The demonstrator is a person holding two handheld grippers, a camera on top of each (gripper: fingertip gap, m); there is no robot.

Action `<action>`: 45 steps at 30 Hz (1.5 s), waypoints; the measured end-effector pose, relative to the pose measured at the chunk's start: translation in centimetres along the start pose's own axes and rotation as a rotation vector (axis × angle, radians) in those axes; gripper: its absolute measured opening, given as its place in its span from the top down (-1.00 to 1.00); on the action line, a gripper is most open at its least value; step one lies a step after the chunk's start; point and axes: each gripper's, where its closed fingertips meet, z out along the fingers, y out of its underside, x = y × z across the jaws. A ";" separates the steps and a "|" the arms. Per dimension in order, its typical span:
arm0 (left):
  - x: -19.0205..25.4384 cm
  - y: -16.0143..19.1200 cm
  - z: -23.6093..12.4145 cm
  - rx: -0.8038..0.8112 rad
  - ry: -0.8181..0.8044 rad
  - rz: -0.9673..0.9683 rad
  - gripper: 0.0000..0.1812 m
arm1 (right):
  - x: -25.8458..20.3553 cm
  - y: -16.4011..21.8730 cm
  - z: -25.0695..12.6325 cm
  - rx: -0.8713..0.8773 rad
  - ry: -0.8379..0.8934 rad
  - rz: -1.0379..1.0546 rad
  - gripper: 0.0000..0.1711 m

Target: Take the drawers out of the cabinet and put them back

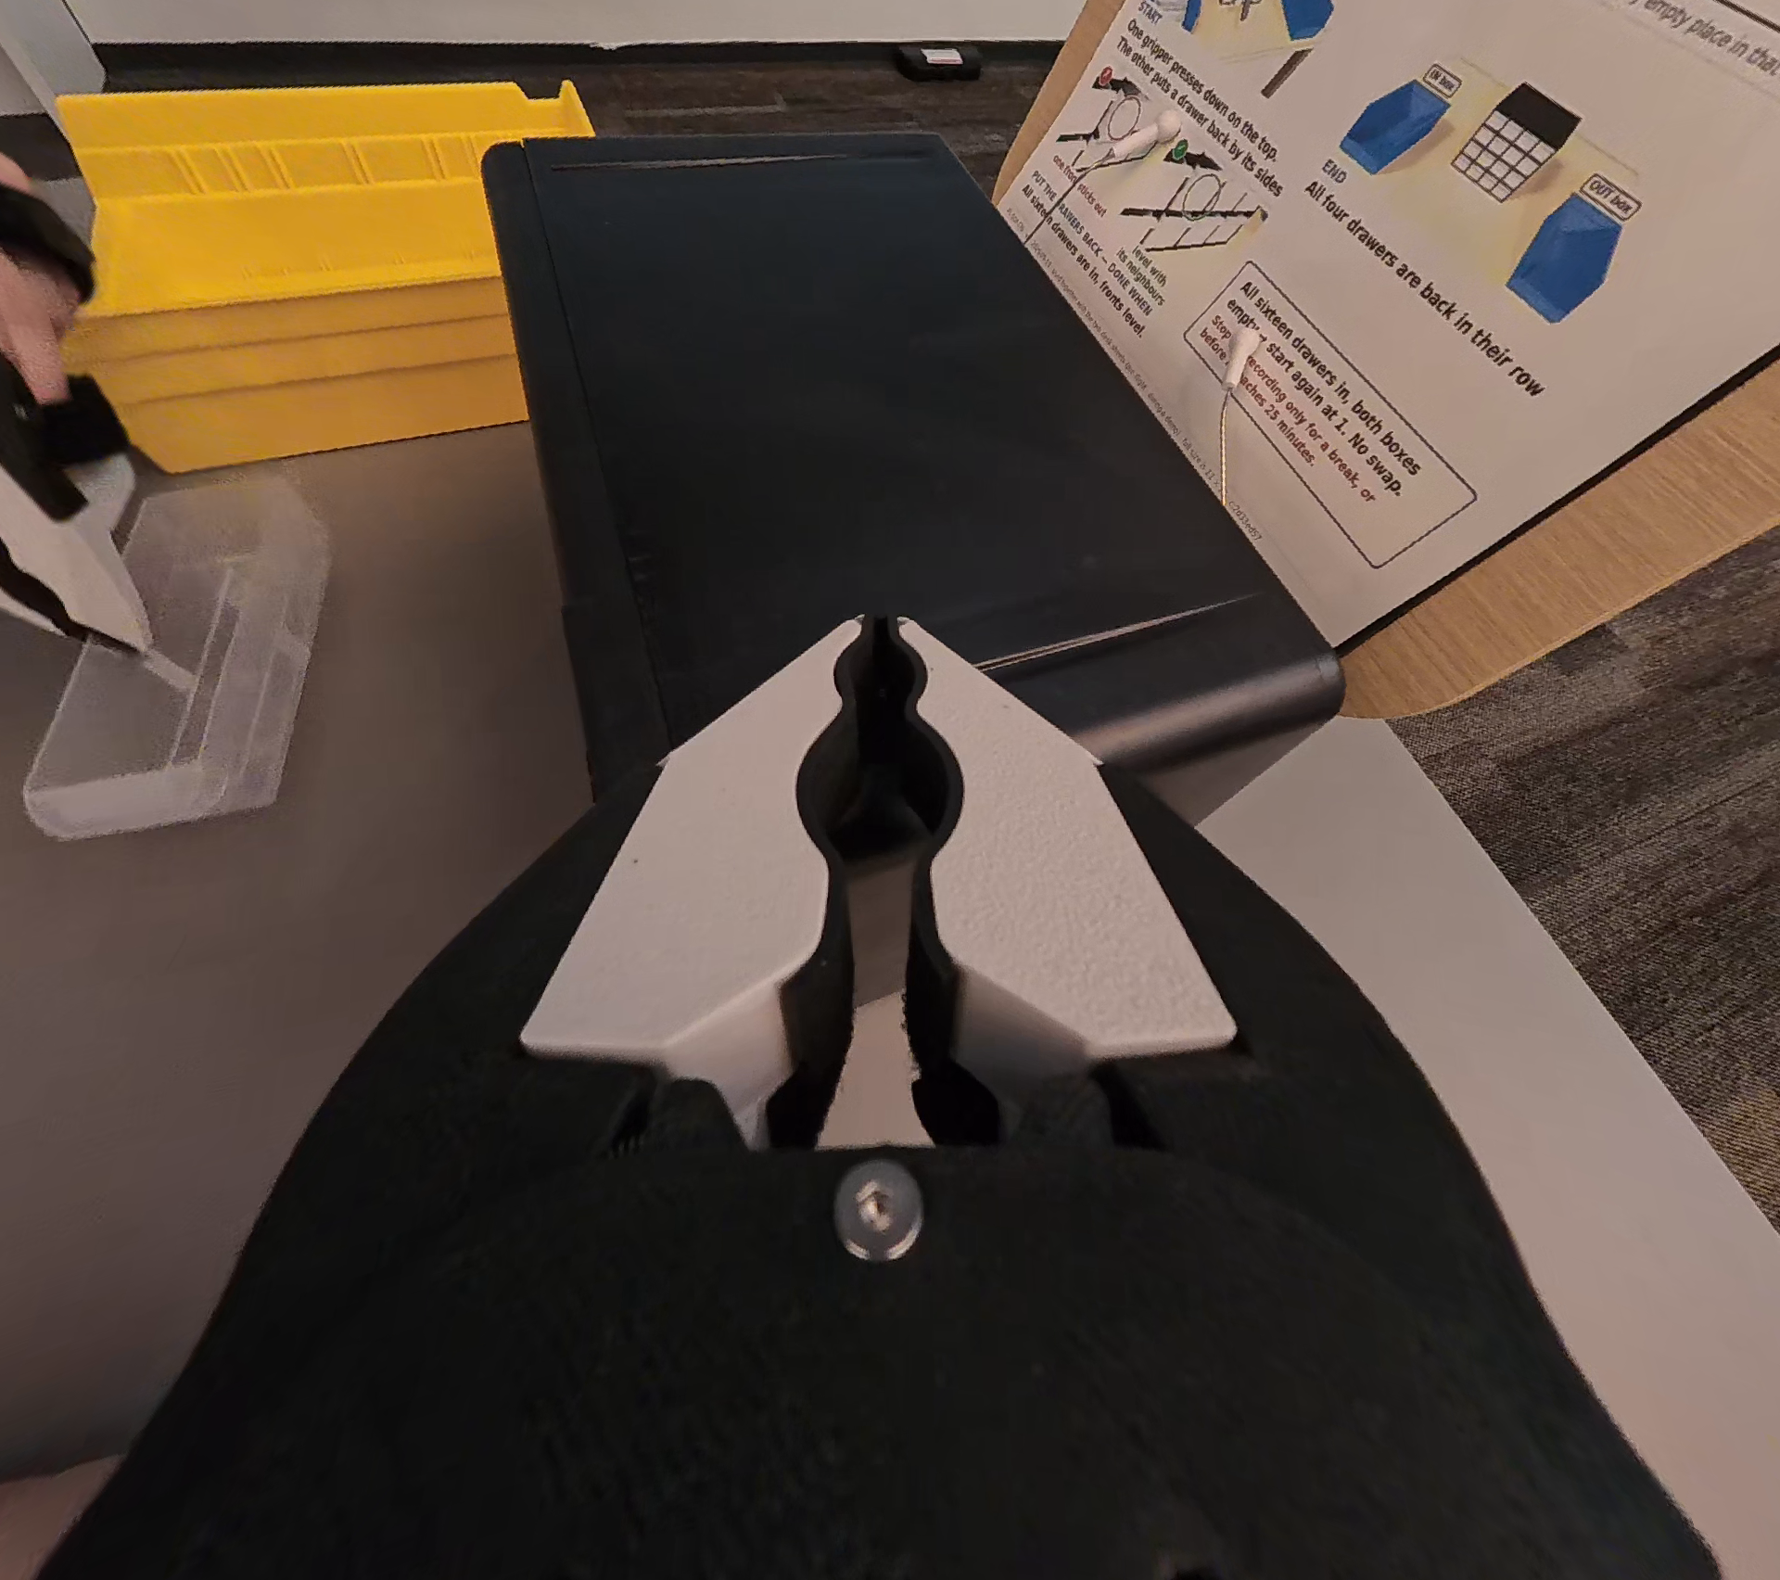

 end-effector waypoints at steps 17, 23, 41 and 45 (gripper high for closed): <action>-1.3 0.4 2.7 0.016 -0.126 -0.098 0.27 | 0.0 0.0 0.0 0.002 -0.004 -0.007 1.00; -3.7 4.3 2.3 -0.090 -0.266 -0.187 0.13 | 0.0 0.0 0.0 -0.003 0.004 -0.013 1.00; -7.5 2.2 -0.1 0.323 -0.247 -1.075 0.39 | 0.0 0.0 0.0 -0.004 0.009 -0.023 1.00; -5.6 -0.3 0.2 0.323 -0.199 -1.257 0.12 | 0.0 0.0 0.0 -0.005 0.015 -0.029 1.00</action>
